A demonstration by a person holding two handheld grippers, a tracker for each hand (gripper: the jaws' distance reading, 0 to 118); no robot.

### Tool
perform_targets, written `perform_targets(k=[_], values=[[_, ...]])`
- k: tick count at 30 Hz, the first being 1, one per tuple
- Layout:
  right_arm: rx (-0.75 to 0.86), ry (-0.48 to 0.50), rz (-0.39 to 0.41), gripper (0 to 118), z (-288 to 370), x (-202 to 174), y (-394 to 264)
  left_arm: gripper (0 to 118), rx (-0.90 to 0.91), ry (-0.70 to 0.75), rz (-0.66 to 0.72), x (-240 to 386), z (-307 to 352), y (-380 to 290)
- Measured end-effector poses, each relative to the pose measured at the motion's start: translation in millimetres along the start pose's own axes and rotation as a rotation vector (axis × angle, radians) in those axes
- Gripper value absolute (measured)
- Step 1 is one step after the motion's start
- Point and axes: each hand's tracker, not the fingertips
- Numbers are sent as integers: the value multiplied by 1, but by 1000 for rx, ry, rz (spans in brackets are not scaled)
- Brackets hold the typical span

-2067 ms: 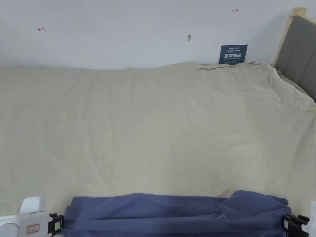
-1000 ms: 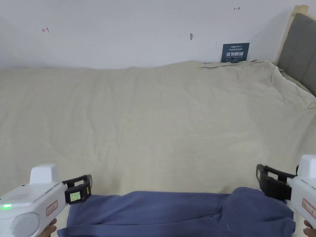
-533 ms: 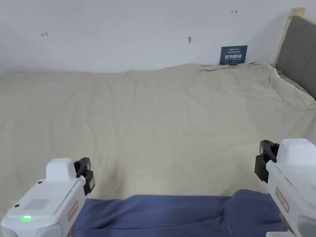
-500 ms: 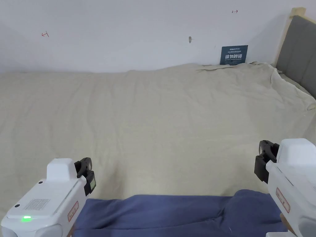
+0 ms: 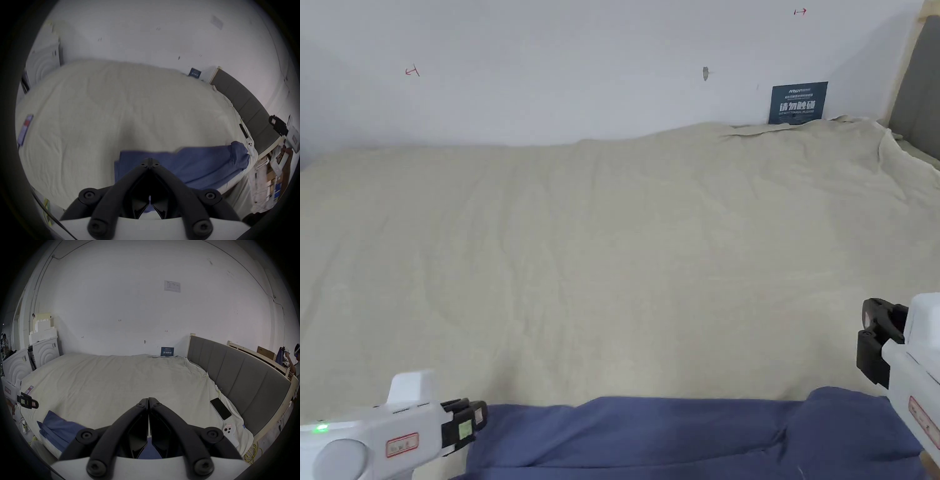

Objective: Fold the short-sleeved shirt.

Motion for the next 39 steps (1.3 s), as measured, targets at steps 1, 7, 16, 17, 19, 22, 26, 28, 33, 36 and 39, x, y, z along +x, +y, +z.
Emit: perform_targets(k=[1,7,16,17,19,22,26,28,33,36,39], values=[[-5,-3,7,0,-1,0,-1,3,-36,-19,37,-12,-4,0],[-36,-2,18,0,-2,1,-7,98,-99,-61,215,-61,-24,-5],[-82,-29,13,0,-5,11,-16,97,-163,-115,294,-68,-58,-7],[-86,-33,13,0,-5,12,-17,94,-167,-110,286,-67,-61,-8],[-93,-40,15,0,-5,15,-19,81,-183,-122,275,-65,-67,-8],[-105,-48,10,0,-6,18,-21,63,-205,-148,262,-56,-76,-11],[-117,-55,4,0,-6,21,-23,45,-228,-156,224,-48,-86,-14],[-119,-56,5,0,-6,21,-24,17,-233,-172,223,-47,-86,-15],[-126,-56,6,0,-6,21,-24,9,-237,-184,210,-46,-87,-17],[-128,-52,0,0,-6,21,-24,4,-217,-164,185,-42,-78,-14],[-127,-49,1,0,-6,20,-24,3,-205,-147,187,-44,-64,-6]])
